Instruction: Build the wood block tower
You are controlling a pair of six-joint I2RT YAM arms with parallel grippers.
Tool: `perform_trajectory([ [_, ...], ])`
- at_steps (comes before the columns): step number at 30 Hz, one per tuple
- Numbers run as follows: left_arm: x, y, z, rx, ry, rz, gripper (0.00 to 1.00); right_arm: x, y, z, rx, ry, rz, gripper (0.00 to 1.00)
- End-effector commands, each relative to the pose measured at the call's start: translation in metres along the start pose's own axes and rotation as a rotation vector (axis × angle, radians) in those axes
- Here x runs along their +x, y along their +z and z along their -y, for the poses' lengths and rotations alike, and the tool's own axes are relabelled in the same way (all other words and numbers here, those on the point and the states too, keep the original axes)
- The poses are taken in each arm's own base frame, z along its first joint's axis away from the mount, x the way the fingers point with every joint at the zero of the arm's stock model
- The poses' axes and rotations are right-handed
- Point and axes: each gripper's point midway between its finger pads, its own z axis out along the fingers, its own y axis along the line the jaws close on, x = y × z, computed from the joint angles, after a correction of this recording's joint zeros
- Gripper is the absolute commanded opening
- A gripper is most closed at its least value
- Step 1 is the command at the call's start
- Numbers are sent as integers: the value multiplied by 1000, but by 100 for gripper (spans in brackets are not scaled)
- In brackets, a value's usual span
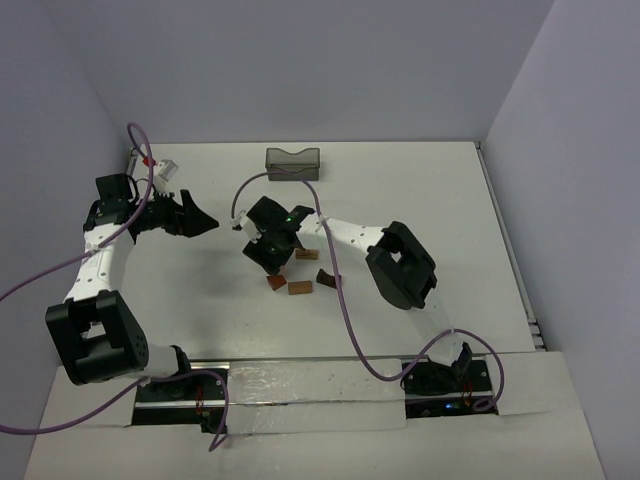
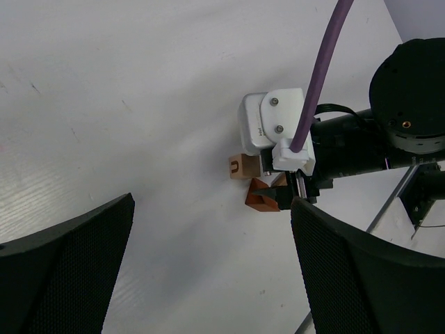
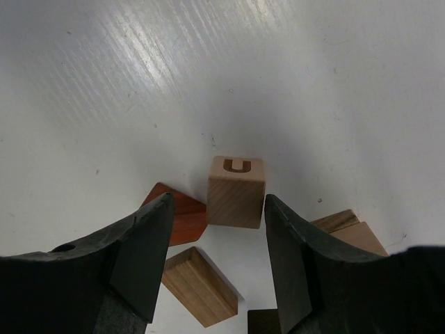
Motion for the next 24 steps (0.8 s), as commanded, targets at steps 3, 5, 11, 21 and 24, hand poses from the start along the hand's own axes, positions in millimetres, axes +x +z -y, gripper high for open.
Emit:
perform_trajectory([
  [3,-8,-4,11,34,62,31,99,-9,5,9,29,-20,43,59],
  [5,-9,-4,11,35,66,32,99,-7,7,11,37,-23,45,55],
  [11,-5,-4,14,71,83,-2,99,2,-5,12,17,-66,51,38],
  [21,-2,4,17,63,114,-35,99,-8,-78,12,-8,-131,143,24],
  [24,0,5,21,78,136,-48,99,-9,-109,18,-22,-141,180,21],
])
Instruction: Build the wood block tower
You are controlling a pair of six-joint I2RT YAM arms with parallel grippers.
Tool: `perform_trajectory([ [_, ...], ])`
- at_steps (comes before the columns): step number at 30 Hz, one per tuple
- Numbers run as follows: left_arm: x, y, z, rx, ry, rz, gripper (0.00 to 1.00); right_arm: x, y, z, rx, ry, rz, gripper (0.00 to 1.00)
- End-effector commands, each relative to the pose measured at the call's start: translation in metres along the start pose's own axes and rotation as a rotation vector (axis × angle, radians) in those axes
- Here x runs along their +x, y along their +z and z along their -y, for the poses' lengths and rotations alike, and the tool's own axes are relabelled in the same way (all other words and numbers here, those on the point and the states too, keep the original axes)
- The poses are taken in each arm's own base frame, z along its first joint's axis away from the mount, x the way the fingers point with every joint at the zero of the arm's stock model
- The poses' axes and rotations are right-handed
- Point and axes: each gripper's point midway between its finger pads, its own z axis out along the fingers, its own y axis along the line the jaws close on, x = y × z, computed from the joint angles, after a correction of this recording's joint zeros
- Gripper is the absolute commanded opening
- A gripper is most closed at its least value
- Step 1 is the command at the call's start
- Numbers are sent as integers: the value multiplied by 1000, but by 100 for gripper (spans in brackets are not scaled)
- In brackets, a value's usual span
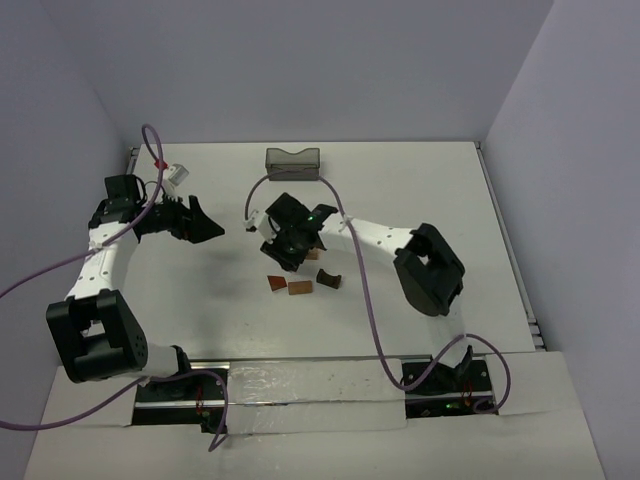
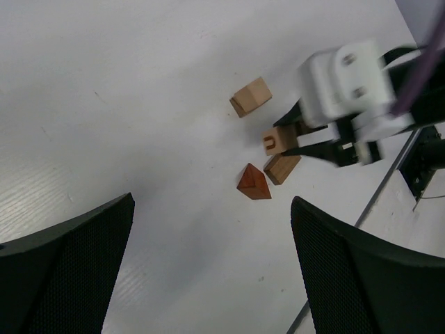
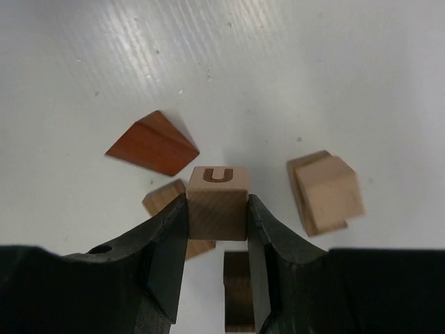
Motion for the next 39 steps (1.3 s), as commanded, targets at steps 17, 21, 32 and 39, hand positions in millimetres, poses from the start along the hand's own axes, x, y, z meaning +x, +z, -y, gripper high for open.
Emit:
perform_trajectory([
  [17,-13,29,19,54,162,-110,99,24,-122,85,-4,-250,152,7],
  [21,-6,42,16,29,157,-127,99,19,-103,87,-10,-203,185,7],
  [32,-5,58,3,64,125,-134,99,19,-62,87,-34,-181,201,9],
  [39,-1,66,4,78,126,-156,99,28,-48,81,-49,-222,161,9],
])
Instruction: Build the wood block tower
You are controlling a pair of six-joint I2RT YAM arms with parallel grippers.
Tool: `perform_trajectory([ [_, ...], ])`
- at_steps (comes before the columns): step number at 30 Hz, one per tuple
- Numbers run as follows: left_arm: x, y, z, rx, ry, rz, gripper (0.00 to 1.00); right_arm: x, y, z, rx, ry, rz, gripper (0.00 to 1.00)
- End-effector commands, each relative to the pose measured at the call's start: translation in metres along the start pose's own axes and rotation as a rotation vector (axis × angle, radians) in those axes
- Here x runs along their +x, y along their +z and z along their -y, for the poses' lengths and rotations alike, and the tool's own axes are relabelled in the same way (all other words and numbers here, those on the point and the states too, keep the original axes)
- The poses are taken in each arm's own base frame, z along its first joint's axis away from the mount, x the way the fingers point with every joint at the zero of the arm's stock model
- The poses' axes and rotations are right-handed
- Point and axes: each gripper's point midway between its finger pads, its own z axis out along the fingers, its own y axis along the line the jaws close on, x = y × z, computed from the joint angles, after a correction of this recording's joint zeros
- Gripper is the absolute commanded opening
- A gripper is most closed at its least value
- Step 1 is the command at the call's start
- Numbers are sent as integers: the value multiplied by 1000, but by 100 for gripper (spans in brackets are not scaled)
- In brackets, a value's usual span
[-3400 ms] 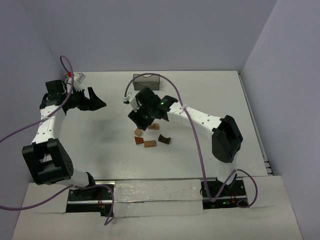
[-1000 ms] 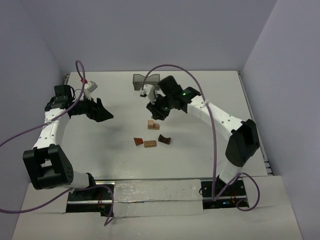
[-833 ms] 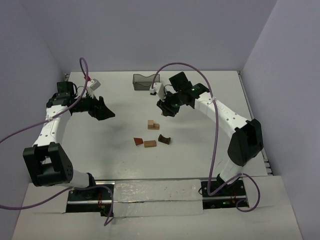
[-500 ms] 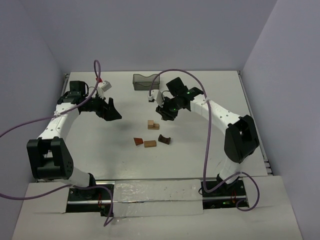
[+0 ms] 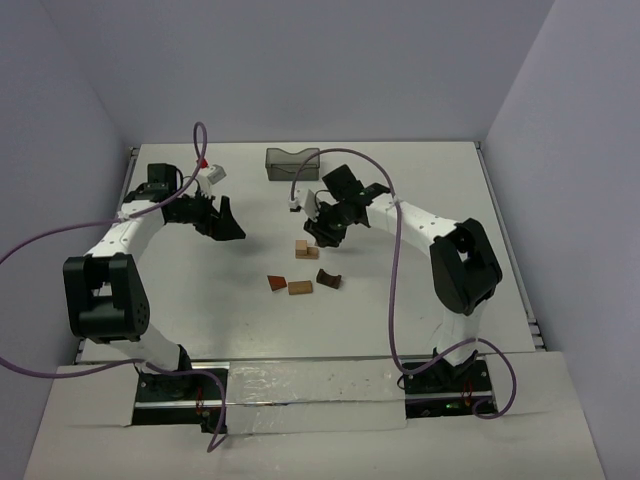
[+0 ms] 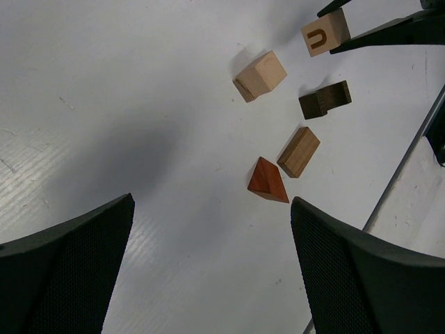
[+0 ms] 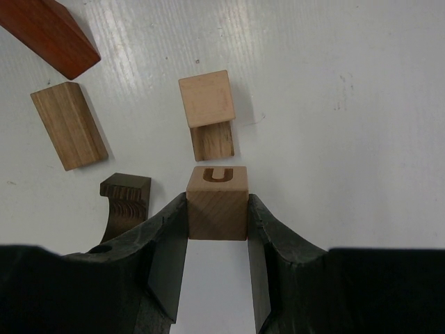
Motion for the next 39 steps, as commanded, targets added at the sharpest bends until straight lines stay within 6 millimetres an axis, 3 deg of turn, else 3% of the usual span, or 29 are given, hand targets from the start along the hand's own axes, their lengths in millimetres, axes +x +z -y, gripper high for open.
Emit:
perform_trajectory([
  [1,-23,3,8,20,78,41,99,-5,10,-2,3,-55,20,10],
  [15,-17,12,10,16,110,11,99,8,26,-11,-52,-146,-26,13],
  [39,-13,17,10,30,112,-6,99,1,37,-5,-113,-149,-56,18],
])
